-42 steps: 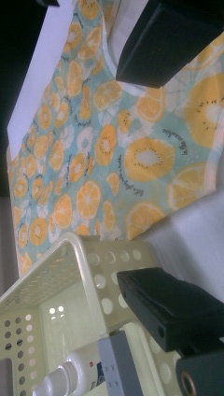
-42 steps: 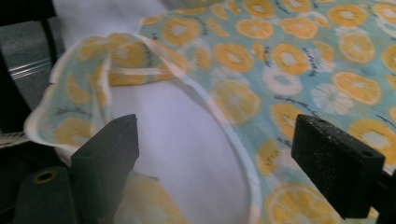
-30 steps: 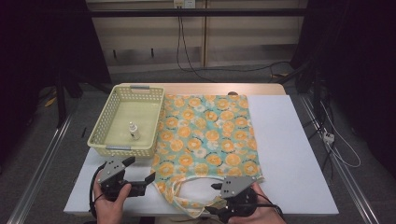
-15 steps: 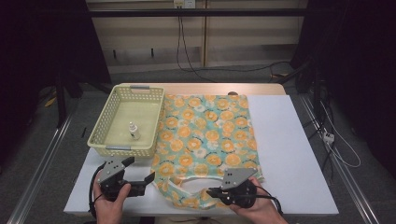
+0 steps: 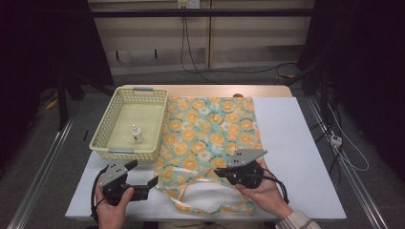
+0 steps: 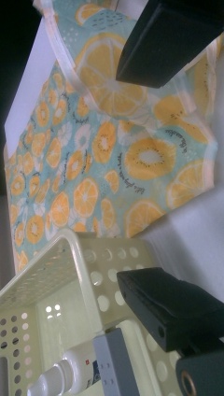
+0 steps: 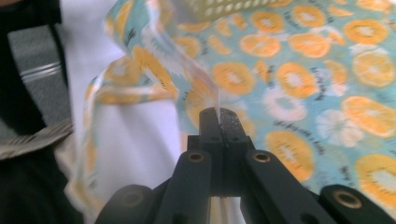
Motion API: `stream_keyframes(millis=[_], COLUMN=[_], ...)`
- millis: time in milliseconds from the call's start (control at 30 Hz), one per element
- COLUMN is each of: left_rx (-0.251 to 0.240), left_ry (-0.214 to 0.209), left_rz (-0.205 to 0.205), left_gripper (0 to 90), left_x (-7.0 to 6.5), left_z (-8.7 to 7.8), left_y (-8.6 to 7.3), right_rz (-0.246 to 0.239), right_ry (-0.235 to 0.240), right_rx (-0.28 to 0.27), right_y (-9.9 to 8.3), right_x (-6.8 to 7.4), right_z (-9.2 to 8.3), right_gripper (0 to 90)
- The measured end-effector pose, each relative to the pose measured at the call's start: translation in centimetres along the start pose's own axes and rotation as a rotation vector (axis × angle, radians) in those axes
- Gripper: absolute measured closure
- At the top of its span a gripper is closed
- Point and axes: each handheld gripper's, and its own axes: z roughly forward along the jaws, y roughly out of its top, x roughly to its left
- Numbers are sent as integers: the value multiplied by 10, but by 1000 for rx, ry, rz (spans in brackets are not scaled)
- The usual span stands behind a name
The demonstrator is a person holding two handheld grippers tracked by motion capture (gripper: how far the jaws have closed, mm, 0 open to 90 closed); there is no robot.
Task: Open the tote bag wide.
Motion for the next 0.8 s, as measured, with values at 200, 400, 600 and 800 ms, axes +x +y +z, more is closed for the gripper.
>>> stream_keyframes(millis=[200,400,600,800], left_rx=[2,8,10,11], left_ry=[2,2,2,0], left_rz=[-1,8,8,7], left_gripper=[49,49,49,48], left_x=[0,1,1,1], left_z=[0,0,0,1], left_y=[0,0,0,0], right_rz=[26,67,106,139], right_ry=[-21,-73,-108,-130], right_rx=[2,-8,-3,12], right_y=[3,7,10,11], right_x=[-17,-40,-62,-81], right_z=[7,9,17,29], right_gripper=[900,900,900,900])
